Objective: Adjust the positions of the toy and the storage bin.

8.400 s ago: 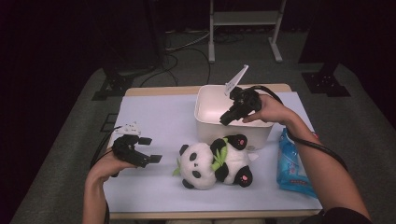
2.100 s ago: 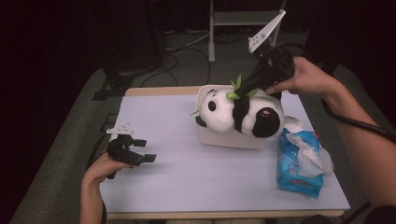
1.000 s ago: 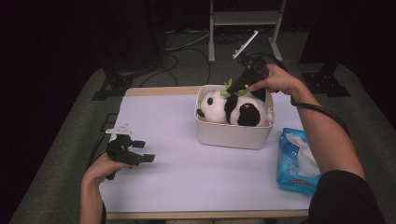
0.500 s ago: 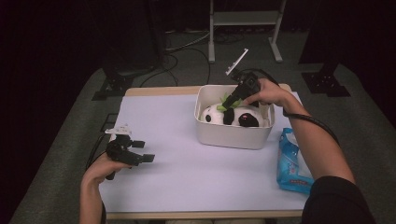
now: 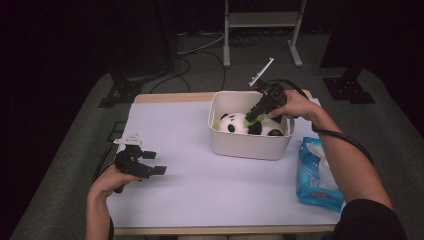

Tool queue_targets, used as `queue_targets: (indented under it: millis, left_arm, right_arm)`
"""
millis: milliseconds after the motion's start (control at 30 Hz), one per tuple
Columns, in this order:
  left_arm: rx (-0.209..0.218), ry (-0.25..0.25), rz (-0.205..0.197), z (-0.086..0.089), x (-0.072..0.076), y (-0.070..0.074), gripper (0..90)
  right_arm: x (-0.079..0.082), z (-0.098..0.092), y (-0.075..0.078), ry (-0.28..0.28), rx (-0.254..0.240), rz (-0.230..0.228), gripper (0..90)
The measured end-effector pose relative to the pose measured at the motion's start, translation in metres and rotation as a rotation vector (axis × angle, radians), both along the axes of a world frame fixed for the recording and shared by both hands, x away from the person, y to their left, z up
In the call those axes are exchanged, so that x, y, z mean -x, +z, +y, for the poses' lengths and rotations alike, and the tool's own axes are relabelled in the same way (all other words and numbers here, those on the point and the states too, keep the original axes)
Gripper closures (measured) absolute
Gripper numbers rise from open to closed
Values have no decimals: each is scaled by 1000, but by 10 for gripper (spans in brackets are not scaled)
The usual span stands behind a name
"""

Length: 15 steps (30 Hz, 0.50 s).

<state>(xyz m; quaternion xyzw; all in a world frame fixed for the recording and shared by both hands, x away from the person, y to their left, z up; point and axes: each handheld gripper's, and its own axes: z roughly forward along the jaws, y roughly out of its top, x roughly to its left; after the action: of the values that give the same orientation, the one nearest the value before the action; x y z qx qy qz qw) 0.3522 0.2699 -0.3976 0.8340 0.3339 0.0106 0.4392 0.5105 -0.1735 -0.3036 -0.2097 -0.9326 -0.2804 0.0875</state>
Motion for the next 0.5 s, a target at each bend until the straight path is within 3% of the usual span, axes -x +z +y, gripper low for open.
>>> queue_targets:
  millis: [500]
  left_arm:
    - [-13, -11, -7, -5, -1, 0, 97]
  right_arm:
    - [21, -29, 9, -37, -46, 4, 573]
